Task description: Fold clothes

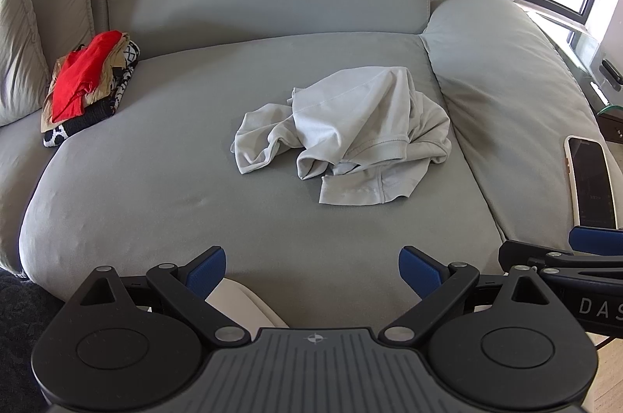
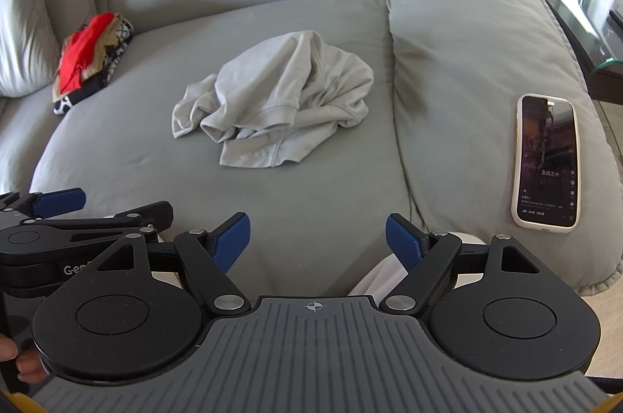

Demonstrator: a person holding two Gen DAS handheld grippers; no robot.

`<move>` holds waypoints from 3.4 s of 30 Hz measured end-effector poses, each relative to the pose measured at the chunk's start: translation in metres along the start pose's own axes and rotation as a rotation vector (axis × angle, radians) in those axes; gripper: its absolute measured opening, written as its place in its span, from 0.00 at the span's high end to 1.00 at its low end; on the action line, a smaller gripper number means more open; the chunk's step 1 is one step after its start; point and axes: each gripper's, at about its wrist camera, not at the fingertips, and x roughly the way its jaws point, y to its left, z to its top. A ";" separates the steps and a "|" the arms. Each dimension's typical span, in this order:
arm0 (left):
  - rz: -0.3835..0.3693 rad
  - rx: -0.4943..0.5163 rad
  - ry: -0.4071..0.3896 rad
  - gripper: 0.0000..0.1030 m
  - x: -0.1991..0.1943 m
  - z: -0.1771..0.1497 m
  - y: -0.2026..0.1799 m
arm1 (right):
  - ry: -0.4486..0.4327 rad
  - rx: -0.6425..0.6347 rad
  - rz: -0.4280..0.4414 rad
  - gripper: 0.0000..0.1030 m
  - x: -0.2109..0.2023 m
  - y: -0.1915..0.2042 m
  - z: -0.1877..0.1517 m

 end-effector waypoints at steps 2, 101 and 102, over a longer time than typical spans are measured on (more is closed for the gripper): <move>0.000 0.000 0.000 0.08 0.000 0.000 0.000 | 0.000 0.000 0.000 0.21 0.000 0.000 0.000; -0.122 -0.185 -0.066 0.29 0.030 0.013 0.117 | -0.174 0.649 0.197 0.96 0.048 -0.132 0.065; -0.126 -0.163 -0.031 0.30 0.036 0.009 0.109 | -0.121 0.671 0.166 0.96 0.066 -0.139 0.048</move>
